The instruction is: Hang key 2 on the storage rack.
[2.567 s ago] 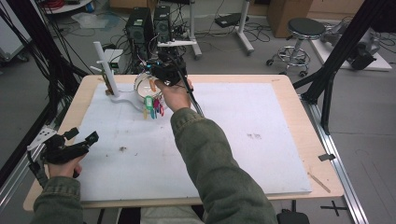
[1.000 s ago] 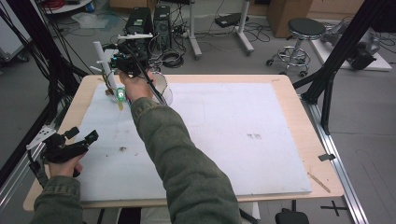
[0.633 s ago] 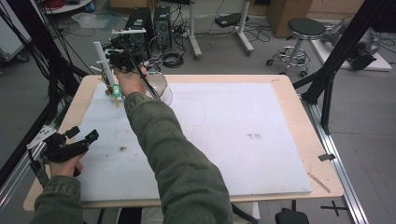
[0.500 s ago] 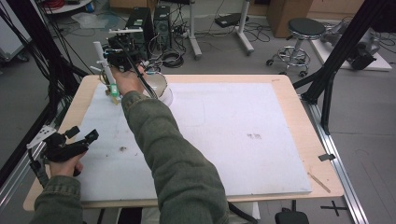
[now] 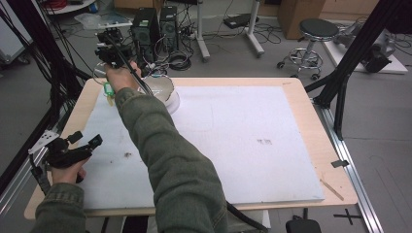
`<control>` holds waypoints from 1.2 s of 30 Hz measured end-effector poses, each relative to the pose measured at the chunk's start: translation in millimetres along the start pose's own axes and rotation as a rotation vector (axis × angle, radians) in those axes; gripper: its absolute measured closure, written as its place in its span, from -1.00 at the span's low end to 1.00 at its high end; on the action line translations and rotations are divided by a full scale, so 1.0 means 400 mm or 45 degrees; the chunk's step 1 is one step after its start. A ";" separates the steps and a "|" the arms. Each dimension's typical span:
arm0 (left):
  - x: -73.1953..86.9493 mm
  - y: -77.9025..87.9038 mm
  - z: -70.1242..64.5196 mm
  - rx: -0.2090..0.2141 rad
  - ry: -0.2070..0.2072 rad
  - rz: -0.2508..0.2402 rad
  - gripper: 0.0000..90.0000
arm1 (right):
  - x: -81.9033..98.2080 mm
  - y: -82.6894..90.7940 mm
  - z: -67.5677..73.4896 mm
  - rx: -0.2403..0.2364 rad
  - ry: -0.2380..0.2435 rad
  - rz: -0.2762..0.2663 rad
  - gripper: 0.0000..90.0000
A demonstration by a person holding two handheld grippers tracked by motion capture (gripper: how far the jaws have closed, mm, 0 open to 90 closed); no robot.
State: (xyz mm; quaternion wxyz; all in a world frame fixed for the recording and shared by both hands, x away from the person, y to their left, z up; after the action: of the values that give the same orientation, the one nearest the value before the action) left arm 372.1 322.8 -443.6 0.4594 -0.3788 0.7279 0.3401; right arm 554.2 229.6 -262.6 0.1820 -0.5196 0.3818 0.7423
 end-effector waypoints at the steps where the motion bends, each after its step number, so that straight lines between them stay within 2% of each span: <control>1: 0.000 0.000 0.001 -0.003 0.000 0.001 -0.96 | -0.002 -0.005 0.001 0.001 0.002 0.001 0.96; 6: 0.005 -0.003 -0.003 0.001 -0.008 0.018 -0.96 | -0.011 -0.027 -0.004 0.006 -0.003 -0.001 0.96; 9: 0.005 -0.004 -0.005 0.006 -0.013 0.020 -0.96 | -0.018 -0.042 -0.015 0.015 -0.029 -0.012 0.96; 16: 0.004 -0.004 -0.001 0.003 -0.002 0.013 -0.96 | -0.026 -0.064 -0.038 0.049 -0.035 -0.020 0.96; 20: 0.004 -0.004 -0.001 0.004 0.000 0.011 -0.96 | -0.017 -0.074 -0.048 0.065 -0.025 -0.001 0.96; 29: 0.003 -0.005 0.000 0.004 0.007 0.007 -0.96 | 0.010 -0.096 -0.038 0.078 -0.013 0.021 0.96; 36: 0.004 -0.006 0.002 0.003 0.006 0.008 -0.96 | 0.026 -0.102 -0.036 0.067 -0.037 0.028 0.94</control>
State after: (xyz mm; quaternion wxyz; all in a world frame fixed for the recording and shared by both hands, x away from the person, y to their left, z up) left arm 373.9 321.9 -445.6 0.4568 -0.3767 0.7307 0.3398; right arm 586.3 243.6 -289.7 0.1929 -0.4994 0.4044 0.7415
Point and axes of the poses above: each handheld gripper's, and its own axes: y roughly backward along the jaws, x roughly out of its underside, z roughly to its left, the point moved 8 cm from there along -y, roughly forward along the jaws, and after that the axes turned 5 degrees about x, right-handed, at the moved point
